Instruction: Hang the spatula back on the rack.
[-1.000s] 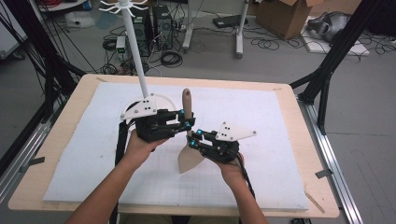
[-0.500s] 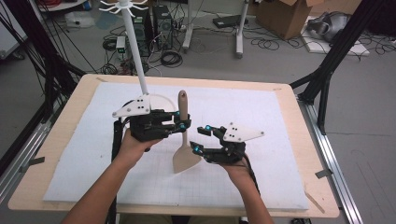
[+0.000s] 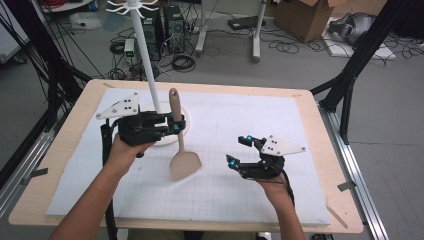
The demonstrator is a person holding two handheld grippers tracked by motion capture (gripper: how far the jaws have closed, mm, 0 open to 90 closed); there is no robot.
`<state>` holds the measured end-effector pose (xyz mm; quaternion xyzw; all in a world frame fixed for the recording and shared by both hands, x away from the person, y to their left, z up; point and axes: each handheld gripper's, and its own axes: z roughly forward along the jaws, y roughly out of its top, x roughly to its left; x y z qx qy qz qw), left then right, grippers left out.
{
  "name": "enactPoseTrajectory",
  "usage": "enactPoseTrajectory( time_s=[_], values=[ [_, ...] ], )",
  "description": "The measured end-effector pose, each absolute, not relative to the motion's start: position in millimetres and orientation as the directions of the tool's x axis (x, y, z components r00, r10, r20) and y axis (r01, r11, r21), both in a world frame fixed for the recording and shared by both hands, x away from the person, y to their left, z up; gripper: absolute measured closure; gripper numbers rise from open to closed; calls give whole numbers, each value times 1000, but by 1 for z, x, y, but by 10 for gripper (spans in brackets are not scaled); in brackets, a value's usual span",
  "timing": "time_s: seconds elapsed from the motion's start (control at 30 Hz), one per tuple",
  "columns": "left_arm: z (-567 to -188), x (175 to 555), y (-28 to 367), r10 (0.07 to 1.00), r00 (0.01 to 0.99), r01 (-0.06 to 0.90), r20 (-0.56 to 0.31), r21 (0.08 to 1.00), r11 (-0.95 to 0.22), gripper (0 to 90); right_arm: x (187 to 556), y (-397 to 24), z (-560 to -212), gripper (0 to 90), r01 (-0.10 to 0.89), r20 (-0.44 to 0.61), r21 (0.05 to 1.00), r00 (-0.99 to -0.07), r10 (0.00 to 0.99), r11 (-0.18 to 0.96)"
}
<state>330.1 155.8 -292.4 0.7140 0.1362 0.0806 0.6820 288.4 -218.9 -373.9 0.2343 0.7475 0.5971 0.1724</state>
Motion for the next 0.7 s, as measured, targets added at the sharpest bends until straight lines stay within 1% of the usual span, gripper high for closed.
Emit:
enactPoseTrajectory(
  time_s=[0.33, 0.43, 0.63, 0.7],
  values=[
    [-273, 347, 188, 376, 923, 90, -78, 996, -14, 757, 288, -246, -376, 235, 155, 16, 973, -778, 628, 168],
    [-265, 352, 196, 404, 911, 89, -78, 996, -10, 757, 288, -251, -375, 229, 156, -3, 970, -762, 647, 188],
    [-252, 363, 203, 425, 902, 91, -75, 996, -16, 757, 289, -262, -372, 219, 166, -42, 958, -724, 689, 234],
    [-248, 367, 204, 429, 900, 91, -75, 996, -18, 757, 289, -264, -372, 217, 176, -34, 957, -720, 693, 229]
  ],
)
